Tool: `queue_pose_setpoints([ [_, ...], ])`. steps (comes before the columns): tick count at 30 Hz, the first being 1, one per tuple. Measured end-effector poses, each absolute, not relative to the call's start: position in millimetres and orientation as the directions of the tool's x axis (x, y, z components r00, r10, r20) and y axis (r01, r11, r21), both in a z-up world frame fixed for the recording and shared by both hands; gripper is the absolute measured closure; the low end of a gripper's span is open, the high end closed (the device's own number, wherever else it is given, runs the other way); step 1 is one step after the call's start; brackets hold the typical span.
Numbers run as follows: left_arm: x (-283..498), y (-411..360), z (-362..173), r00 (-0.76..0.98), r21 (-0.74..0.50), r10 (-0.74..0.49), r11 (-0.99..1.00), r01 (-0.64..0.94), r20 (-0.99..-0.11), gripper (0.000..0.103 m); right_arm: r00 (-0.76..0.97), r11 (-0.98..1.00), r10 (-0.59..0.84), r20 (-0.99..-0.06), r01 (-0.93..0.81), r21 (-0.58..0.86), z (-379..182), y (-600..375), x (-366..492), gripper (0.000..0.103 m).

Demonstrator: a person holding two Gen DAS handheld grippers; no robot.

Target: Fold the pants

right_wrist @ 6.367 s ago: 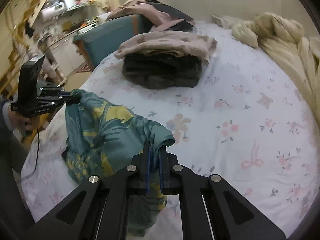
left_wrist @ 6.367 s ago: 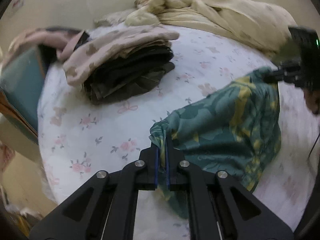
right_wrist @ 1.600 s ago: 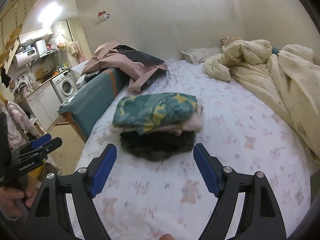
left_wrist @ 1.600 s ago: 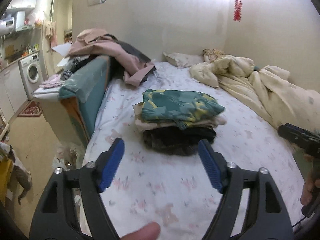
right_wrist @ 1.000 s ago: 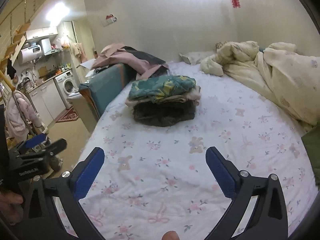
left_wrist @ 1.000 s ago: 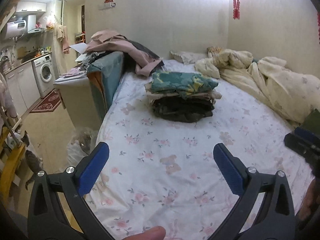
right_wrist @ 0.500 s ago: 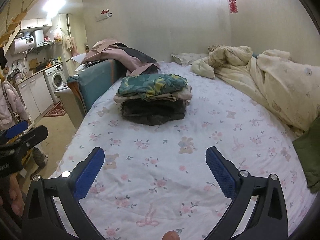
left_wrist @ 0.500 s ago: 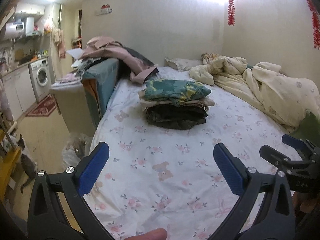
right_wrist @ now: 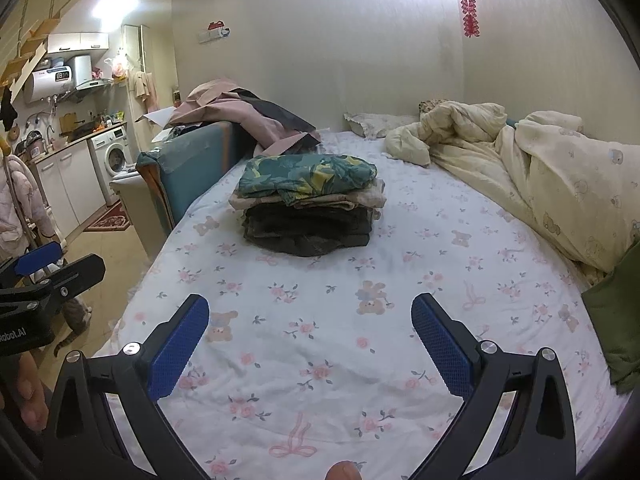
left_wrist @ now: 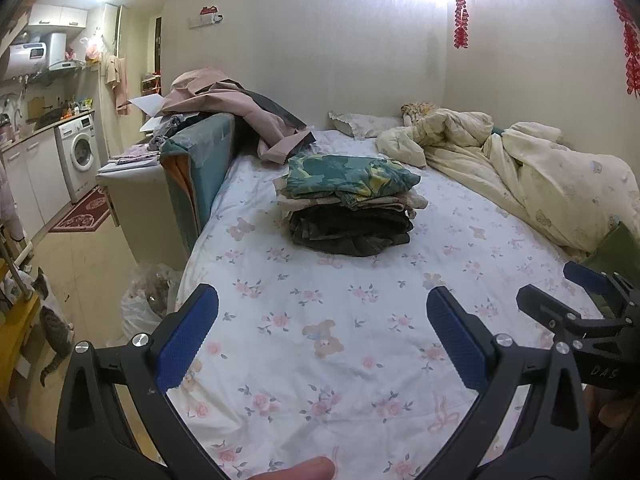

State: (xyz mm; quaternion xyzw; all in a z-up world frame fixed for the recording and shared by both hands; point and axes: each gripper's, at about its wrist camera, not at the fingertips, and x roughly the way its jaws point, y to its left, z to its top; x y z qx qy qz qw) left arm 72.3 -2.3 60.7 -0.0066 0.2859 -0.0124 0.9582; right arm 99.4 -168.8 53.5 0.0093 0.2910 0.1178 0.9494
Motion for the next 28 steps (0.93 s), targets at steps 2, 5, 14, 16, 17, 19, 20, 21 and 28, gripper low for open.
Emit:
queue_pose_setpoints([
  [2, 71.4, -3.0, 60.5, 0.837, -0.015, -0.026, 1.0, 0.022, -0.547, 0.0, 0.802, 0.972, 0.23, -0.551, -0.219, 0.088, 53.4, -169.0, 99.7, 0.0],
  [5, 71.5, -3.7, 60.4, 0.836, -0.014, -0.026, 1.0, 0.022, -0.548, 0.0, 0.802, 0.972, 0.231, -0.551, -0.218, 0.089, 53.8, -169.0, 99.6, 0.0],
  [14, 71.5, -3.5, 60.5, 0.837, -0.013, -0.023, 1.0, 0.019, -0.547, 0.0, 0.802, 0.971, 0.232, -0.551, -0.22, 0.089, 53.6, -169.7, 100.1, 0.0],
  [16, 71.6, -3.3, 60.5, 0.837, -0.011, -0.021, 1.0, 0.019, -0.547, 0.0, 0.801, 0.971, 0.232, -0.552, -0.22, 0.089, 53.2, -169.2, 100.1, 0.0],
  [17, 71.5, -3.2, 60.5, 0.836, -0.011, -0.022, 1.0, 0.019, -0.548, 0.0, 0.801, 0.972, 0.231, -0.552, -0.219, 0.088, 53.5, -169.5, 99.8, 0.0],
  [19, 71.1, -3.0, 60.2, 0.835, -0.011, -0.023, 1.0, 0.02, -0.551, 0.0, 0.802, 0.972, 0.23, -0.552, -0.217, 0.089, 54.2, -169.2, 99.3, 0.0],
  [20, 70.1, -2.6, 60.0, 0.835, -0.01, -0.022, 1.0, 0.019, -0.55, 0.0, 0.802, 0.972, 0.229, -0.552, -0.217, 0.089, 54.4, -168.5, 99.2, 0.0],
  [21, 70.2, -2.6, 60.0, 0.835, -0.009, -0.022, 1.0, 0.02, -0.55, 0.0, 0.802, 0.972, 0.229, -0.551, -0.217, 0.089, 54.3, -168.9, 99.1, 0.0],
  [28, 70.7, -1.2, 56.9, 0.825, -0.024, -0.038, 0.999, 0.03, -0.564, 0.0, 0.802, 0.971, 0.235, -0.549, -0.219, 0.096, 53.9, -168.8, 99.2, 0.0],
])
